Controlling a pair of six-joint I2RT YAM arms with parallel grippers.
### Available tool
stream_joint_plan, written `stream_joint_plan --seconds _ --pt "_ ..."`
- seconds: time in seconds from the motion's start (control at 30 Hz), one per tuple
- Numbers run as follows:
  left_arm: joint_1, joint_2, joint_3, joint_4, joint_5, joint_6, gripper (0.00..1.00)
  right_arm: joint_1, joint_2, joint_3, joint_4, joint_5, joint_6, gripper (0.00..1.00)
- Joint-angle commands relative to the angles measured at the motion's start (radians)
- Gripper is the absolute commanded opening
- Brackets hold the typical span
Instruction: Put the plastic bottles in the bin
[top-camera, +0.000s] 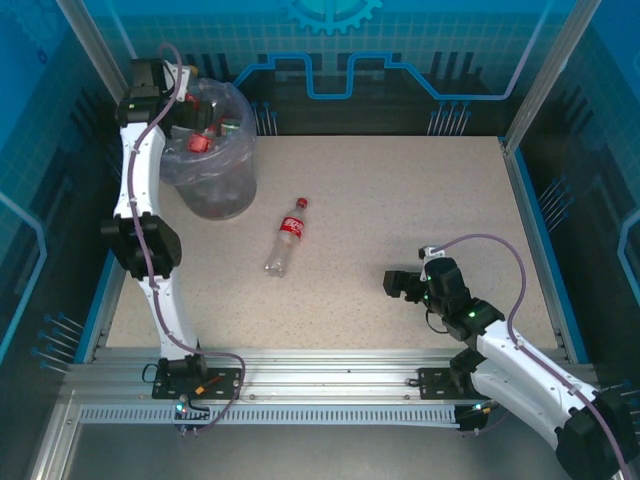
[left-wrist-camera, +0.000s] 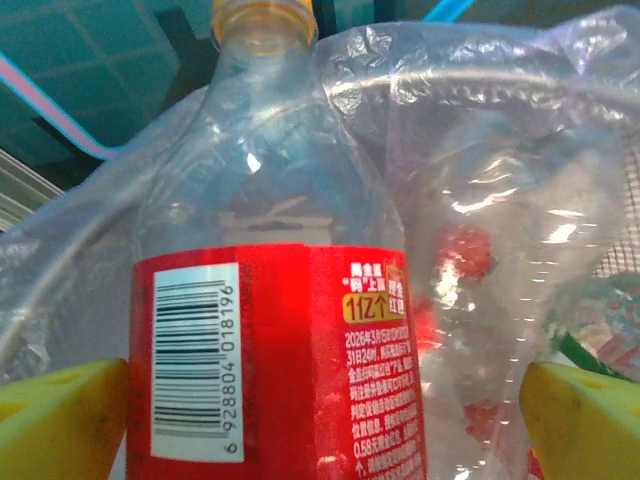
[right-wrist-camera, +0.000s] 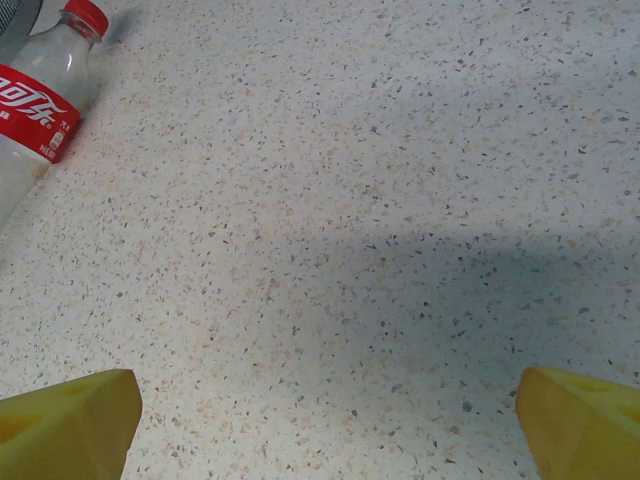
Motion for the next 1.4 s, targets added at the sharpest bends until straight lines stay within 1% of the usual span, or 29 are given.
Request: stream_joint_plan --seconds 0.0,0.23,0.4,0.53,0.6,0.67,0.7,0.77,0.87,0.9,0.97,1.03,1.1,1.17,1.27,1.37 --pt "0.009 -0.016 0.028 -0.022 0.035 0.016 0.99 -0.014 0.016 -0.002 0.036 -0.01 0.013 0.97" --pt "0.008 -0.091 0.072 -0.016 0.027 0.01 0.99 -0.014 0.077 0.017 0.075 -0.037 0.012 0.97" --pt "0.003 -0.16 0.073 -0.023 0.003 0.003 0.99 -0.014 0.101 0.035 0.084 -0.036 0.003 0.97" --pt "-0.021 -0.231 0.044 -0.053 -0.063 -0.05 0.99 -0.014 0.117 0.044 0.094 -0.032 -0.004 0.97" --pt "-0.062 -0.295 -0.032 -0.043 -0.111 -0.074 0.99 -0.014 0.13 0.051 0.096 -0.032 -0.008 0.97" --pt "-0.134 -0.386 -0.147 -0.019 -0.177 -0.093 0.99 -0.014 0.141 0.055 0.103 -0.032 -0.009 0.97" --pt "-0.168 -0.427 -0.199 -0.015 -0.193 -0.114 0.99 -0.014 0.143 0.057 0.105 -0.033 -0.01 0.97" --pt "-0.247 -0.523 -0.327 0.0 -0.193 -0.177 0.99 -0.014 0.147 0.057 0.108 -0.03 -0.011 0.97" --pt "-0.376 -0.654 -0.549 0.055 -0.196 -0.268 0.95 -0.015 0.15 0.052 0.112 -0.023 -0.011 0.97" --pt "-0.413 -0.68 -0.607 0.065 -0.189 -0.293 0.94 -0.015 0.151 0.052 0.112 -0.023 -0.012 0.97" --pt "-0.501 -0.709 -0.716 0.073 -0.212 -0.341 0.93 -0.015 0.154 0.05 0.108 -0.024 -0.017 0.97" --pt "-0.561 -0.706 -0.804 0.093 -0.197 -0.377 0.93 -0.015 0.159 0.049 0.102 -0.027 -0.021 0.97" --pt "-0.591 -0.675 -0.87 0.117 -0.173 -0.413 0.93 -0.018 0.164 0.049 0.1 -0.029 -0.02 0.97" --pt "-0.603 -0.609 -0.915 0.135 -0.155 -0.448 0.93 -0.018 0.169 0.048 0.105 -0.032 -0.016 0.97" --pt "-0.607 -0.513 -0.969 0.207 -0.102 -0.466 0.96 -0.016 0.169 0.041 0.112 -0.033 -0.006 0.97" --pt "-0.61 -0.409 -0.969 0.251 -0.115 -0.463 0.99 -0.019 0.157 0.035 0.108 -0.034 0.001 0.97"
